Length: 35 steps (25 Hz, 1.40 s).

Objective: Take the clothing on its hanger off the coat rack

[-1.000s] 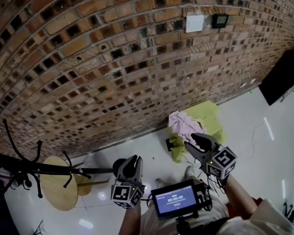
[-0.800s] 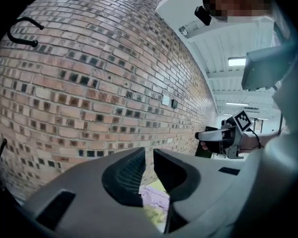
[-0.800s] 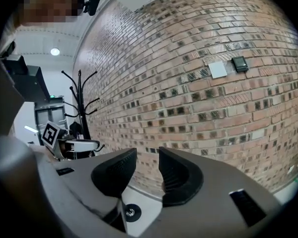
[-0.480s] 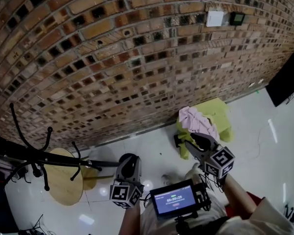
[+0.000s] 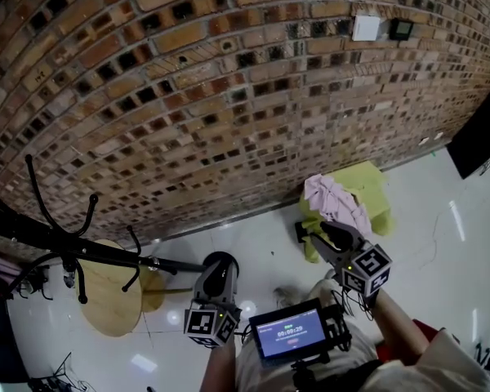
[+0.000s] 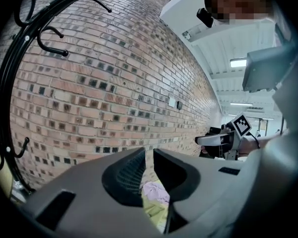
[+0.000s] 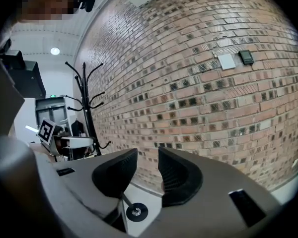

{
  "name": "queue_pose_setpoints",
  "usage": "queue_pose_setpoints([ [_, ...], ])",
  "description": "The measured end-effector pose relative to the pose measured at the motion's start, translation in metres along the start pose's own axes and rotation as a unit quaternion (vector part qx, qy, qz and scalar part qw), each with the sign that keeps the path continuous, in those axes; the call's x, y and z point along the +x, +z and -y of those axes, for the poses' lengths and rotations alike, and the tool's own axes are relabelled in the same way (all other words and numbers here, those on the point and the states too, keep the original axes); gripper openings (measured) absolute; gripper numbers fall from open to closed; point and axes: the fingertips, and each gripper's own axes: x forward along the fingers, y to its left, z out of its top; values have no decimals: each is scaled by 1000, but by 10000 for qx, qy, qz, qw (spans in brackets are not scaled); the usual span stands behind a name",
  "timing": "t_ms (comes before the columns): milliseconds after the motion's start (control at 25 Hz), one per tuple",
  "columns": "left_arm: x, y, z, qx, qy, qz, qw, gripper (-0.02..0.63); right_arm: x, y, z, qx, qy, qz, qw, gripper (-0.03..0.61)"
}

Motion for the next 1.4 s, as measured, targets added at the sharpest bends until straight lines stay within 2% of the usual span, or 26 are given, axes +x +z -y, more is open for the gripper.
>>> queue_pose_setpoints([
  [480,-38,-14,1,-86,59,72,9999,60,1,-14,-35,-46,97,-110,9999,129],
  [720,-34,-12,1,-83,30,77,9999,60,3,-15,-37,-128,94,-161,9997,129],
  [960,-26,-9,3,-17,-79,91,9999,60,2,-8,-31,-370,-139,-167,9991,109],
  [1400,-23,-9,-6,1,-64,45,10000,60,11,-9,-33,-457,-127,-196,9987,109],
])
